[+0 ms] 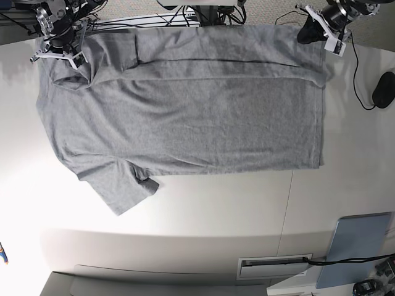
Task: Fold the T-shirt properly
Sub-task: 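Pull the shirt toward the arms with both grippers to reposition it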
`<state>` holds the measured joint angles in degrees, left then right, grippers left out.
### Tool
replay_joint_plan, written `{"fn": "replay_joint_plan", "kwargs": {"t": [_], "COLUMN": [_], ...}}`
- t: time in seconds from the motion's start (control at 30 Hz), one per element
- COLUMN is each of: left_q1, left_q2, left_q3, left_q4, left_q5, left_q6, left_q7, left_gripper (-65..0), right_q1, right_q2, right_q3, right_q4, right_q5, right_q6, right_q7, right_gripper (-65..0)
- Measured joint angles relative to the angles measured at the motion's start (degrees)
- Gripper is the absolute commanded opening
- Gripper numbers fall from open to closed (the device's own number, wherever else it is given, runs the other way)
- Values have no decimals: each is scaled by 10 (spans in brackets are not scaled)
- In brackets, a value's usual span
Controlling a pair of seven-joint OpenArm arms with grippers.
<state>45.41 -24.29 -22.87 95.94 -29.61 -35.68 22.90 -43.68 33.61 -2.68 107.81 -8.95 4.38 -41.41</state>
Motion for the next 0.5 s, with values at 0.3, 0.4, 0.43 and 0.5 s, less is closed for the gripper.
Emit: {"fn": "replay_joint_plan", "kwargs": {"t": [0.3, 0.4, 0.43, 0.5], "left_q1": [-5, -22, -30, -50], "left_q2": [0, 0, 0, 0], "left_q3": [-1, -1, -1, -1], "left_q4": [50, 84, 94, 109], "left_q5": [25, 24, 23, 23], "left_q6": [18, 53, 69, 104], "left_q7": [29, 28, 28, 25], "left_gripper": [-650, -650, -650, -632], "right_q1": [-2, -1, 1, 5], "right_q2": [-3, -3, -2, -2], "right_q3": [4, 28, 39, 62], "right_q4": [38, 66, 73, 82], "right_q5": [-16, -19, -19, -19], "right_q6": [-5, -23, -25, -26], "right_q7": [-16, -1, 7, 18], "right_gripper": [-650, -650, -650, -650]}}
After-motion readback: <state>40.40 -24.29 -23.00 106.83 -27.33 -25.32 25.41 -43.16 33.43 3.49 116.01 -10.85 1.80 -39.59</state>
